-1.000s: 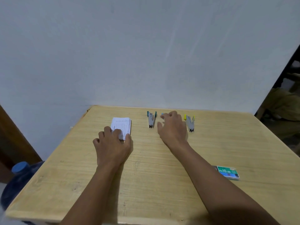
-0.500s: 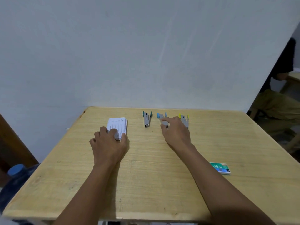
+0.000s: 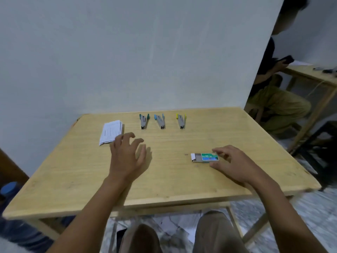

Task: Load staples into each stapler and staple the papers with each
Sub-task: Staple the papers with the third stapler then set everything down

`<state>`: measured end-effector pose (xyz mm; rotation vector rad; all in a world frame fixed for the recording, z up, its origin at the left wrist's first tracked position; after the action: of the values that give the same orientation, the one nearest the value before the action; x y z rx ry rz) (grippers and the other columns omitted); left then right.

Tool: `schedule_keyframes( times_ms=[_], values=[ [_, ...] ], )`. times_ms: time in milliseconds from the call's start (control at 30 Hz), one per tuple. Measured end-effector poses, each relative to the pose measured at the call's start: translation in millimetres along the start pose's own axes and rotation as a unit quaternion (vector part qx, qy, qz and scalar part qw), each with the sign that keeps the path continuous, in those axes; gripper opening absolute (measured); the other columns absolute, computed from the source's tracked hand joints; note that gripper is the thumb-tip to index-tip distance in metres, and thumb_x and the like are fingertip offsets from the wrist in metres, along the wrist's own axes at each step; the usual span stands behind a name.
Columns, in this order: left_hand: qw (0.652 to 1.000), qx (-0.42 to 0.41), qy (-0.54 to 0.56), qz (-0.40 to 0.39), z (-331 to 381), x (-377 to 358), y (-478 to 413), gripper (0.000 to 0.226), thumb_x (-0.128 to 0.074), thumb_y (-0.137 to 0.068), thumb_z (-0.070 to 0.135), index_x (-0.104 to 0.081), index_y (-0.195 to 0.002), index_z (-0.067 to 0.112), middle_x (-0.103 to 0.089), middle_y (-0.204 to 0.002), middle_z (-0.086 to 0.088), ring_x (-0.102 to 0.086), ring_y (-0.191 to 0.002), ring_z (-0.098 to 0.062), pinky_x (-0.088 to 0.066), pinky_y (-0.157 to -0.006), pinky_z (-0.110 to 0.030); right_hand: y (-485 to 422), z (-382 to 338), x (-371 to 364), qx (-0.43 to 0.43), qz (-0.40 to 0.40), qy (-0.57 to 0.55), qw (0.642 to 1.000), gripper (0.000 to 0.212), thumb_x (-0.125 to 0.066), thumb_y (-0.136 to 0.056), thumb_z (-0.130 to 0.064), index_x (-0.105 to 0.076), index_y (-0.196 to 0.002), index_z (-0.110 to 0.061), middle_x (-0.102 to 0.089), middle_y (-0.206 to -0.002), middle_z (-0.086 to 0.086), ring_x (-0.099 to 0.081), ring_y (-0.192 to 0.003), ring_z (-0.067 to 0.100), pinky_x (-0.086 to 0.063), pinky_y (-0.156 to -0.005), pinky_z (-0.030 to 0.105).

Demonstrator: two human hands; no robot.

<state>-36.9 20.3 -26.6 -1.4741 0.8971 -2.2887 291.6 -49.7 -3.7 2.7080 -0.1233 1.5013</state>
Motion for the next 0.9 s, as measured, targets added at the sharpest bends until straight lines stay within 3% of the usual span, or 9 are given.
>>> schedule_keyframes(
  times_ms=[100,267,567,733,900],
  values=[
    [0.994,-0.032,0.065,-0.076,62.0,-5.8,23.6,0.032,-0.050,-0.087,0.041,-0.073,-0.101,0.024,-0.057,-0.119,-0.002,-0.040,-0.116,-0.023,-0.022,-0.090,-0.034,-0.3,6.6,-6.4,0.025,0.002,0.030,0.999,0.048,-0.063,-0.090,-0.048,-0.056,-0.135,-0.035,-0.056,-0.124,-0.012,-0.047,-0.111,0.007,-0.046,-0.094,0.030],
    [0.982,-0.028,0.098,-0.160,123.7,-18.7,40.7,0.034,-0.046,-0.093,0.042,-0.064,-0.119,0.029,-0.042,-0.135,0.000,-0.027,-0.121,-0.018,-0.017,-0.093,-0.031,-0.1,6.7,-14.2,0.043,0.027,0.022,0.998,0.039,-0.060,-0.093,-0.045,-0.058,-0.131,-0.035,-0.059,-0.126,-0.012,-0.048,-0.113,0.009,-0.045,-0.097,0.036],
    [0.970,-0.086,0.079,-0.214,128.3,-22.0,40.3,0.043,-0.038,-0.095,0.041,-0.055,-0.134,0.037,-0.040,-0.135,0.002,-0.025,-0.122,-0.016,-0.017,-0.096,-0.032,0.3,13.0,-20.7,0.074,0.047,0.038,0.995,0.038,-0.054,-0.095,-0.049,-0.056,-0.131,-0.040,-0.057,-0.131,-0.015,-0.046,-0.119,0.010,-0.039,-0.095,0.036],
    [0.961,-0.093,0.090,-0.246,127.6,-22.1,38.5,0.038,-0.036,-0.095,0.040,-0.055,-0.128,0.040,-0.039,-0.136,0.002,-0.024,-0.123,-0.016,-0.020,-0.099,-0.037,-0.2,10.2,-21.1,0.078,0.043,0.043,0.995,0.048,-0.054,-0.092,-0.056,-0.050,-0.137,-0.040,-0.052,-0.133,-0.015,-0.043,-0.121,0.010,-0.037,-0.096,0.036],
    [0.954,-0.037,0.157,-0.253,125.7,-22.9,37.3,0.043,-0.040,-0.095,0.042,-0.048,-0.137,0.037,-0.029,-0.151,0.001,-0.015,-0.141,-0.010,-0.011,-0.114,-0.039,-3.0,-0.3,-23.5,0.108,0.027,0.044,0.993,0.043,-0.054,-0.095,-0.049,-0.052,-0.136,-0.037,-0.053,-0.128,-0.013,-0.043,-0.115,0.009,-0.038,-0.096,0.033]
  ],
)
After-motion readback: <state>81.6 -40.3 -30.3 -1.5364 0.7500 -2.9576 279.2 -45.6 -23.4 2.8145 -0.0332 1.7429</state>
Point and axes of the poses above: each hand's wrist, its own y-axis away from the middle knuckle, its own x-axis out of the back of the hand, z = x × y, the point moved 1 cm from there along -y, towards the middle knuckle
